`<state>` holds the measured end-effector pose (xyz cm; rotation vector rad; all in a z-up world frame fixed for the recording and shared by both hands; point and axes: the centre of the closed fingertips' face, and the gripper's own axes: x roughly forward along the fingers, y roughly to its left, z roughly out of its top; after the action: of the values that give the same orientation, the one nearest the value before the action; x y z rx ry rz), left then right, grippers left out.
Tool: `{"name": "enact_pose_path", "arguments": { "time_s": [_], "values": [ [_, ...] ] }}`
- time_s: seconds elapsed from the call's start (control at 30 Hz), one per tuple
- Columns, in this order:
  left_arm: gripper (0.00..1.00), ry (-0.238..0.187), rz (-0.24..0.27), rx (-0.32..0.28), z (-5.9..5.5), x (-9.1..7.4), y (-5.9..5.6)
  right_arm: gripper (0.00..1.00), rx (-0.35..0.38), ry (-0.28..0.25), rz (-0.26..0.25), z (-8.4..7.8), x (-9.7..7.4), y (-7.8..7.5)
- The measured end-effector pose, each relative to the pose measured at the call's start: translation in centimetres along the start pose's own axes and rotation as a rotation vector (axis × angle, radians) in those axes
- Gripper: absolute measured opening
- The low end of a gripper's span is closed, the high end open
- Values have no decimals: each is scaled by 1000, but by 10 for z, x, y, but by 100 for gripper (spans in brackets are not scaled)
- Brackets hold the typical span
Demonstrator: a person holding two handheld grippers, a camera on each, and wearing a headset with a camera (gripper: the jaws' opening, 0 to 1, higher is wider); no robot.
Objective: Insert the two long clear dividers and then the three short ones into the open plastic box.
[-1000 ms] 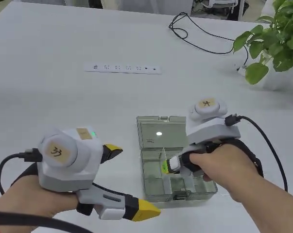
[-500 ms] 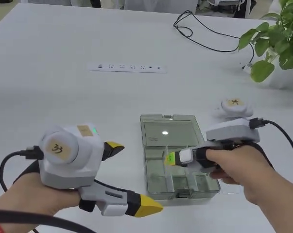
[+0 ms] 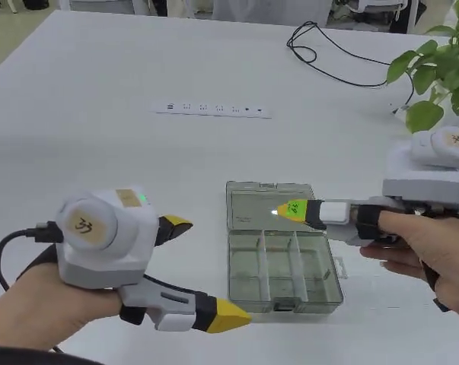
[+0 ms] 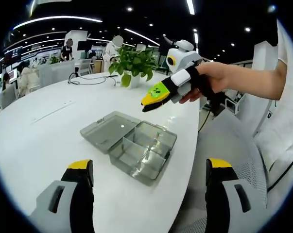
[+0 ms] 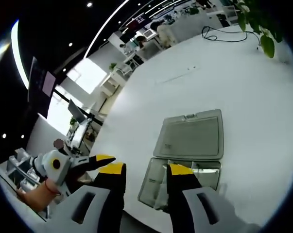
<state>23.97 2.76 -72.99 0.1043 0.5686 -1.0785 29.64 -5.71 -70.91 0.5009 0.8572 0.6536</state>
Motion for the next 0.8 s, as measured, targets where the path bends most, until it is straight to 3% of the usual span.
{"name": "enact_pose_path", "arguments": {
  "time_s": [0.1,0.4,0.57,0.7,0.8],
  "values": [
    [99,-7,19,-1,6,-1,0,41,-44,-23,32,6,-9,6],
    [99,-31,65,-6,19,-2,-10,47,-202,13,103,9,-40,6],
    [99,-46,82,-12,22,0,-17,52,-312,44,122,8,-54,-4],
    [99,-50,83,-17,20,0,-19,56,-419,104,117,2,-65,-17],
    [100,-49,83,-10,19,-1,-20,62,-534,135,128,1,-71,-25]
  ]
}}
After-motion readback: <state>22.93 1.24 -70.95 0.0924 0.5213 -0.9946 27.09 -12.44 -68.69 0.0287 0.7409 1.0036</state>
